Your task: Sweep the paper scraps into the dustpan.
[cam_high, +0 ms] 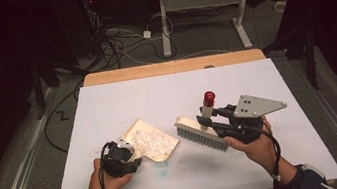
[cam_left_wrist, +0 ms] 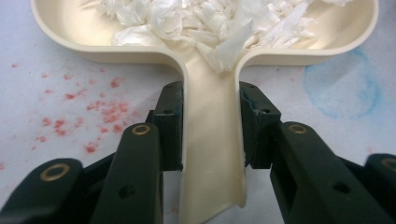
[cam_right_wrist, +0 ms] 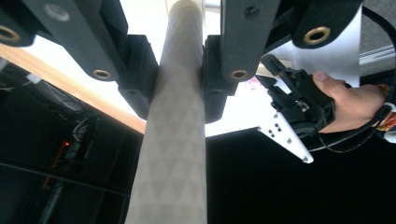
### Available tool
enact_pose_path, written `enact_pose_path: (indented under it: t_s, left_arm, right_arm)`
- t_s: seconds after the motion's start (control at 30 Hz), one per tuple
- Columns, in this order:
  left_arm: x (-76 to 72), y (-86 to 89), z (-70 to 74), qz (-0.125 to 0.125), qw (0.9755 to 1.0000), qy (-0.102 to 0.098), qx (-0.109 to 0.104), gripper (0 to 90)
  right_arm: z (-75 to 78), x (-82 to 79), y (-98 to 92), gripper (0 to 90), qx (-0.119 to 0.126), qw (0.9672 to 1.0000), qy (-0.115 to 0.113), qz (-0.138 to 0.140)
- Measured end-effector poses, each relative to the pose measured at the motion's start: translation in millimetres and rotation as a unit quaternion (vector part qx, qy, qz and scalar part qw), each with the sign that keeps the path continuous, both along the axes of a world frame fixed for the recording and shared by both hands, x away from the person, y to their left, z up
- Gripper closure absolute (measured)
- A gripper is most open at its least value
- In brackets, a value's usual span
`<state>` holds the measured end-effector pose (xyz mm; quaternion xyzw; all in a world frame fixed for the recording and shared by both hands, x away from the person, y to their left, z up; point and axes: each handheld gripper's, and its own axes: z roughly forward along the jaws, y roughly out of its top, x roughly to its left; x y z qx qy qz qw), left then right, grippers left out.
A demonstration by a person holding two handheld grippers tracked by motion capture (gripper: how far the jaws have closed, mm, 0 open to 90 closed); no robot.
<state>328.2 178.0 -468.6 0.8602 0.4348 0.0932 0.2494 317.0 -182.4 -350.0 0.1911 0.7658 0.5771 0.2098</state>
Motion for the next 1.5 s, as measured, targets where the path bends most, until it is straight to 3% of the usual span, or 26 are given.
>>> enact_pose_path:
  t_s: [0.7, 1.13, 1.5]
  left_arm:
    - [6.3, 17.7, 0.3, 0.055, 0.9983, -0.011, -0.016, 63.4]
    - [11.7, 29.6, -0.7, 0.093, 0.9952, -0.022, -0.023, 63.4]
    - [16.2, 36.0, -2.2, 0.116, 0.9926, -0.026, -0.027, 63.4]
  right_arm:
    - [0.8, -4.7, -73.9, 70.4, -0.016, 0.9976, 0.013, -0.066]
    - [0.7, -16.7, -111.4, 70.4, -0.020, 0.9965, 0.037, -0.073]
    - [-7.8, -27.1, -116.4, 70.4, -0.044, 0.9960, 0.065, -0.041]
